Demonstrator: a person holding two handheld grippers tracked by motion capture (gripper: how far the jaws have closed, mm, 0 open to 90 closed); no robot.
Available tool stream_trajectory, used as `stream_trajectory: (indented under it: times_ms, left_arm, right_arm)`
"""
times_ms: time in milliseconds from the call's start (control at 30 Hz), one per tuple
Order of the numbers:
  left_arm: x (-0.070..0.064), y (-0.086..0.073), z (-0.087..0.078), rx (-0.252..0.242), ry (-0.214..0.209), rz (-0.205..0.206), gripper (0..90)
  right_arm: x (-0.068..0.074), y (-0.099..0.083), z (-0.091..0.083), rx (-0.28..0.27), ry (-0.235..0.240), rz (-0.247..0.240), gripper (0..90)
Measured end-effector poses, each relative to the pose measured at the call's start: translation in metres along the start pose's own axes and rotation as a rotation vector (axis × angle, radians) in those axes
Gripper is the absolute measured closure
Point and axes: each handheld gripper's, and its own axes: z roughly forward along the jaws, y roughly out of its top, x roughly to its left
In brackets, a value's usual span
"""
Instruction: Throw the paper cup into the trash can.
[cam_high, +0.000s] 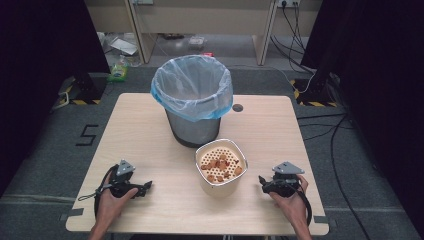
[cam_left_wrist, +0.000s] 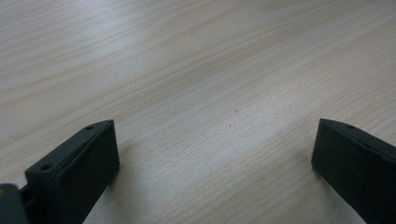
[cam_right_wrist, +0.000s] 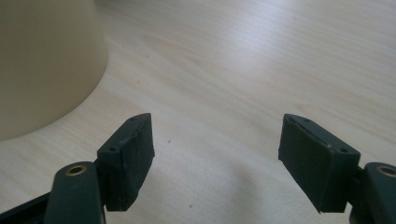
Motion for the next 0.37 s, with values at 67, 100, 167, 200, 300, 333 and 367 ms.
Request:
stream_trajectory:
  times_ms: [67, 100, 167, 200, 300, 333, 367]
  left_arm:
    - [0.0, 0.0, 0.0, 0.0, 0.0, 0.0, 0.0]
    - [0.0, 0.0, -0.0001, 0.0, 0.0, 0.0, 0.0]
    - [0.0, -0.0001, -0.0001, 0.0, 0.0, 0.0, 0.0]
    - [0.0, -0.0001, -0.0002, 0.0, 0.0, 0.0, 0.0]
    - [-0.0001, -0.0001, -0.0001, 0.0, 0.0, 0.0, 0.0]
    - [0.0, -0.0001, -0.0002, 0.0, 0.0, 0.0, 0.0]
    - [0.0, -0.0001, -0.0002, 0.0, 0.0, 0.001, 0.0]
  right_arm:
    - [0.0021, -0.003, 0.0017, 0.01, 0.006, 0.002, 26.3]
    - [0.0021, -0.003, 0.0017, 0.01, 0.006, 0.002, 26.3]
    - [0.0027, -0.0048, 0.0033, 0.019, 0.011, 0.014, 26.3]
    - [0.0027, -0.0052, 0.0036, 0.023, 0.013, 0.015, 26.4]
    - [0.0027, -0.0072, 0.0061, 0.031, 0.015, 0.008, 26.3]
    - [0.003, -0.0075, 0.0064, 0.034, 0.016, 0.009, 26.3]
    - [0.0035, -0.0078, 0.0065, 0.036, 0.016, 0.011, 26.3]
